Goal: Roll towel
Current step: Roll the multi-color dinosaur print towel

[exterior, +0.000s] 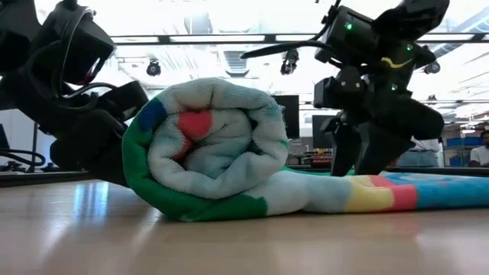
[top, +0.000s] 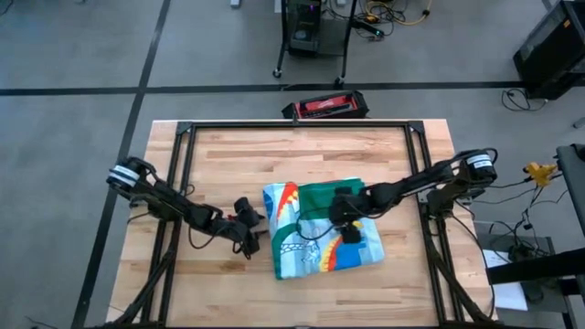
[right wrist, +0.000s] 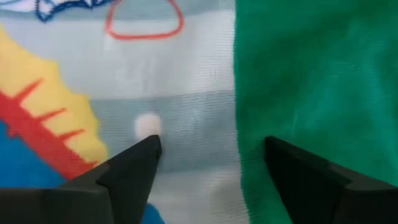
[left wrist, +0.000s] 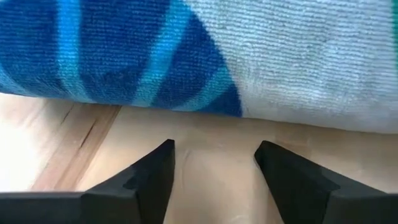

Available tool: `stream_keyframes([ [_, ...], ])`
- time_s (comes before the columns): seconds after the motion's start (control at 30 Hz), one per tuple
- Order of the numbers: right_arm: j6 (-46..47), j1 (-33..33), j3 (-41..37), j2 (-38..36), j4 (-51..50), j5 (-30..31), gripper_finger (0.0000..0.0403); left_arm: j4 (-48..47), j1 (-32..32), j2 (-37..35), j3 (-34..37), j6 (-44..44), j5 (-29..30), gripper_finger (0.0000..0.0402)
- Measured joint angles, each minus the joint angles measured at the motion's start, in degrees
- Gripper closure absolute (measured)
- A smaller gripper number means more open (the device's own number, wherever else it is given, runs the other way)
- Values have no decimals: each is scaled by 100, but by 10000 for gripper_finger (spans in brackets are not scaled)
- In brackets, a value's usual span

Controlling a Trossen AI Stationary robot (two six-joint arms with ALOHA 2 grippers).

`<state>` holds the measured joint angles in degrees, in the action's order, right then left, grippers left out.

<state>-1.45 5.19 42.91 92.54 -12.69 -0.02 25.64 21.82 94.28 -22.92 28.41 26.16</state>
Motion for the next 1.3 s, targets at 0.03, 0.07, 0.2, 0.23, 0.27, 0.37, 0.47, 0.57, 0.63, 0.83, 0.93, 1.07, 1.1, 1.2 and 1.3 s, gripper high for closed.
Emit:
stream_keyframes([
  [0.03,11,0,8,28,17,-11,108,-19,3,-6,-40,12,-39,160],
  [0.07,7,0,11,46,20,-13,103,-21,8,-13,-75,11,-93,150],
  [0.2,1,0,9,63,13,-3,91,-22,11,-22,-146,-139,-468,117],
  [0.23,2,0,9,62,13,-2,90,-12,11,-22,-146,-141,-493,112],
  [0.27,0,0,9,61,7,-1,90,-4,11,-22,-144,-139,-504,107],
  [0.37,26,0,8,62,-6,-1,92,2,11,-24,-144,-185,-514,102],
  [0.47,120,0,3,63,-8,-1,96,-22,15,-21,-187,-345,-442,105],
  [0.57,181,0,3,65,-6,-1,97,-21,20,-9,-291,-498,-388,113],
  [0.63,209,0,-1,65,-1,0,96,-13,22,-9,-380,-647,-385,119],
  [0.83,210,0,-4,69,14,6,88,-30,19,-9,-631,-969,-278,126],
  [0.93,207,0,-4,69,16,6,87,-64,-10,-11,-741,-991,-239,125],
  [1.07,204,0,-6,71,18,7,87,-60,-24,-16,-895,-1111,-201,125],
  [1.1,203,2,-6,72,18,8,87,-60,-24,-16,-929,-1160,-197,125],
  [1.2,205,2,-6,74,20,7,89,-57,-24,-17,-1025,-1348,-181,125],
  [1.3,205,2,-6,74,24,6,91,-49,-53,-20,-1115,-1523,-158,125],
])
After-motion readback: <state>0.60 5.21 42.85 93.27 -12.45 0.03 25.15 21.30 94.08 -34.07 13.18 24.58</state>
